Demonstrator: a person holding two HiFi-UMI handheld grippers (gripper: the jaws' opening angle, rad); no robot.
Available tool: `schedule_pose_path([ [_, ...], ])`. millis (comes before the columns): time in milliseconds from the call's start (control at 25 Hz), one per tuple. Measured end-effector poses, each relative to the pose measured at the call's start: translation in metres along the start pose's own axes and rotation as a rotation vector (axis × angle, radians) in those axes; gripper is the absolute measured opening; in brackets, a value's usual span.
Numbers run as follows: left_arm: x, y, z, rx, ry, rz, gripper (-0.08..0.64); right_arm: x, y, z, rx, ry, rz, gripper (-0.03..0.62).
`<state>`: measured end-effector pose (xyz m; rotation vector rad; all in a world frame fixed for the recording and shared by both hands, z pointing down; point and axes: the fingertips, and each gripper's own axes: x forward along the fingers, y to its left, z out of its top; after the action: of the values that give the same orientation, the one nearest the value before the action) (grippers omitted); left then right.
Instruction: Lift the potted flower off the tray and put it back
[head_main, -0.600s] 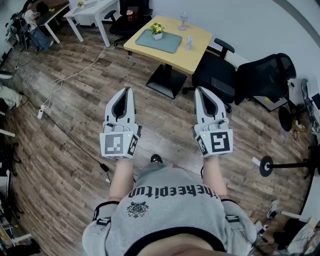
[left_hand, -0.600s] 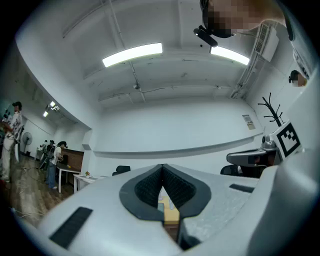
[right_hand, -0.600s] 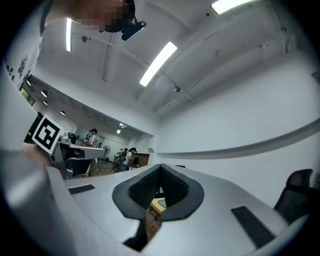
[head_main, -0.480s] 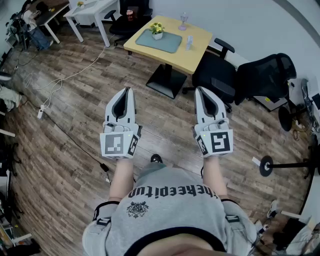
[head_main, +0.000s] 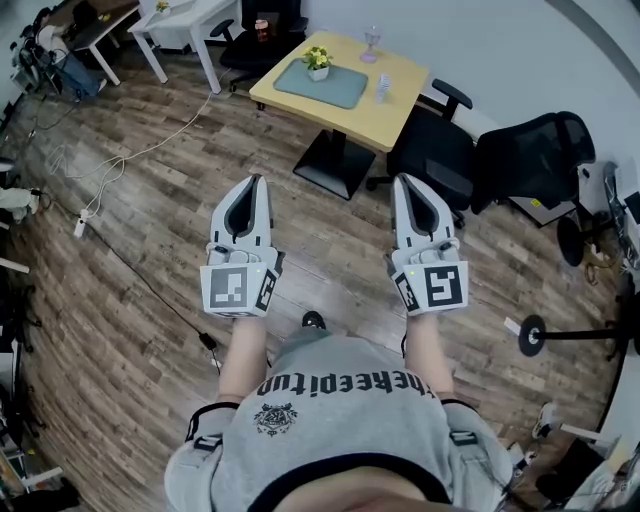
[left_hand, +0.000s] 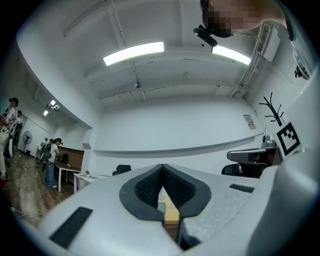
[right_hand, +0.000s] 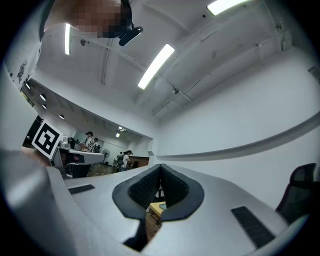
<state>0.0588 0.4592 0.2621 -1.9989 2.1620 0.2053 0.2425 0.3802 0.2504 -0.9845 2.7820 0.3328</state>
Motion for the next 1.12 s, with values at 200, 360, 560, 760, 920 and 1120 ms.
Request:
schedule_pose_path([
  [200, 0.015, 0.008, -0.003, -0.010, -0.014, -0.013, 0.003, 0.009, -0.004, -0.005, 0.010, -0.002, -0.020, 0.001],
  [360, 0.026, 0.014, -0.005, -0.016, -0.029, -0.032, 0.003, 0.015, -0.009, -0.008, 0.011, -0.007, -0.042, 0.001],
  [560, 0.040, 0.022, -0.009, -0.015, -0.031, -0.056, 0.003, 0.025, -0.013, -0.010, 0.016, -0.021, -0.071, 0.002],
  [760, 0.048, 0.031, -0.017, -0.026, -0.025, -0.070, 0.003, 0.035, -0.011, -0.018, 0.021, -0.018, -0.078, 0.001],
  [920, 0.057, 0.035, -0.024, -0.028, -0.012, -0.073, 0.003, 0.042, -0.014, -0.027, 0.028, -0.003, -0.078, 0.001],
  [1120, 0.077, 0.041, -0.038, -0.053, 0.005, -0.076, 0.003, 0.058, -0.024, -0.039, 0.030, 0.015, -0.080, 0.002],
])
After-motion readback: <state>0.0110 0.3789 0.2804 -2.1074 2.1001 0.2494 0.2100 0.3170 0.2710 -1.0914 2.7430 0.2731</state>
